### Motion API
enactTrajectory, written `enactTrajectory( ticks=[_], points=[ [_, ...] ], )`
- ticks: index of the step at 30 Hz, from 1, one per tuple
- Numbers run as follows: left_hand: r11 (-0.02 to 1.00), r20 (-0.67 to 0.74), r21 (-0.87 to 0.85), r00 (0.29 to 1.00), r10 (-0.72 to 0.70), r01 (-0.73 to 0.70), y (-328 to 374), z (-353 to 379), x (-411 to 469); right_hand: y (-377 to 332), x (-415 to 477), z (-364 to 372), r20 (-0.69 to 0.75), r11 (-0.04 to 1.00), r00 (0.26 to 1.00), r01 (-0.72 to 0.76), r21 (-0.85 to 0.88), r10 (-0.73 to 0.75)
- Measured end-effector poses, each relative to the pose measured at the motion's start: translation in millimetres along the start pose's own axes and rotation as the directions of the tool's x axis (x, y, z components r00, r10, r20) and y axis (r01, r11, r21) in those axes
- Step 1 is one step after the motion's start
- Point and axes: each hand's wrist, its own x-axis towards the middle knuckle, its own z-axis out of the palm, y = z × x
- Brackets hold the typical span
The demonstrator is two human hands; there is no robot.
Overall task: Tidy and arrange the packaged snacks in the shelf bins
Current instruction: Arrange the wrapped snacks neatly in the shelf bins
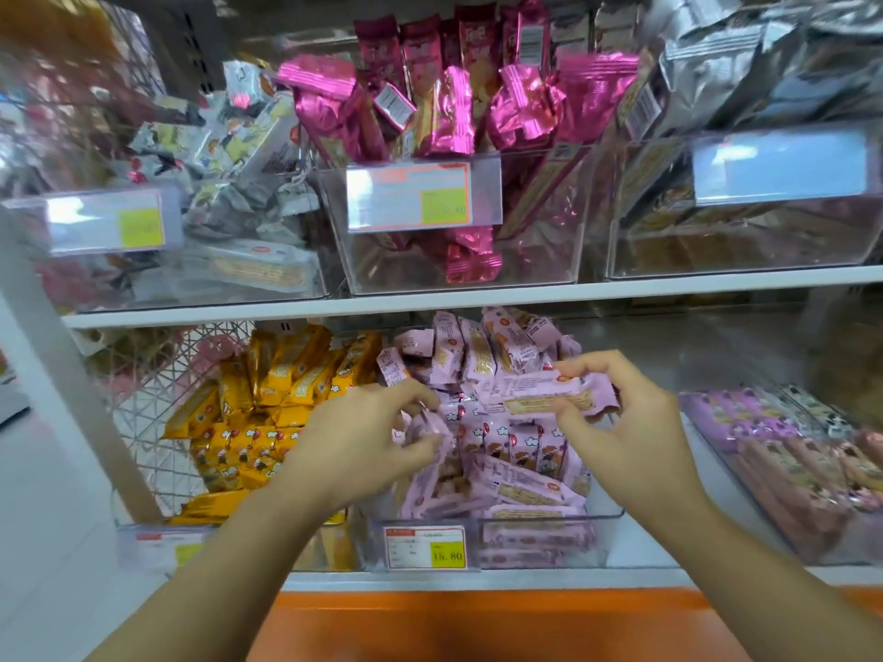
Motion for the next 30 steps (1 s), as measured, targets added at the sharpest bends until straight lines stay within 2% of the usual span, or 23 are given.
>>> enactTrajectory(
  ticks=[3,7,9,12,14,17,20,24,28,30],
  points=[
    [0.987,-0.221,-0.161,0.975,-0.011,-0.026,-8.1,-15.6,-6.0,-0.4,-1.4,14.9,-0.036,0.996,0.996,0.085,0.028,-0.084],
    [0.951,-0.338,-0.298,0.941,-0.031,-0.075,-15.3,-16.8,-13.1,4.6,4.6,34.1,-0.127,0.966,0.958,0.255,-0.041,-0.258],
    [0.952,-0.410,-0.260,0.911,0.046,-0.164,-20.3,-13.3,-14.9,8.3,10.0,42.4,-0.148,0.940,0.931,0.317,-0.128,-0.334],
    [0.963,-0.471,-0.112,0.866,0.166,-0.246,-33.7,-1.6,-11.3,12.0,19.8,56.5,-0.119,0.909,0.915,0.353,-0.221,-0.385],
    [0.966,-0.467,-0.046,0.860,0.205,-0.254,-40.8,7.9,-6.3,17.9,27.8,66.2,-0.087,0.886,0.916,0.350,-0.305,-0.391],
    [0.971,-0.481,0.056,0.845,0.232,-0.234,-49.8,20.9,1.1,25.2,38.2,79.0,-0.005,0.861,0.947,0.288,-0.419,-0.320],
    [0.969,-0.496,0.109,0.832,0.248,-0.223,-51.6,24.2,9.8,28.3,44.6,83.9,0.041,0.772,0.936,0.313,-0.553,-0.350],
    [0.976,-0.404,0.096,0.889,0.216,-0.194,-53.2,28.3,18.8,29.1,47.2,86.6,0.078,0.685,0.928,0.324,-0.653,-0.364],
    [0.998,-0.267,-0.011,0.962,0.056,-0.061,-56.6,35.8,22.5,32.6,49.0,84.3,0.153,0.645,0.932,0.341,-0.684,-0.330],
    [0.999,-0.215,-0.040,0.976,0.016,-0.025,-57.0,36.6,24.1,34.3,48.9,80.7,0.204,0.648,0.935,0.349,-0.678,-0.289]
  ],
)
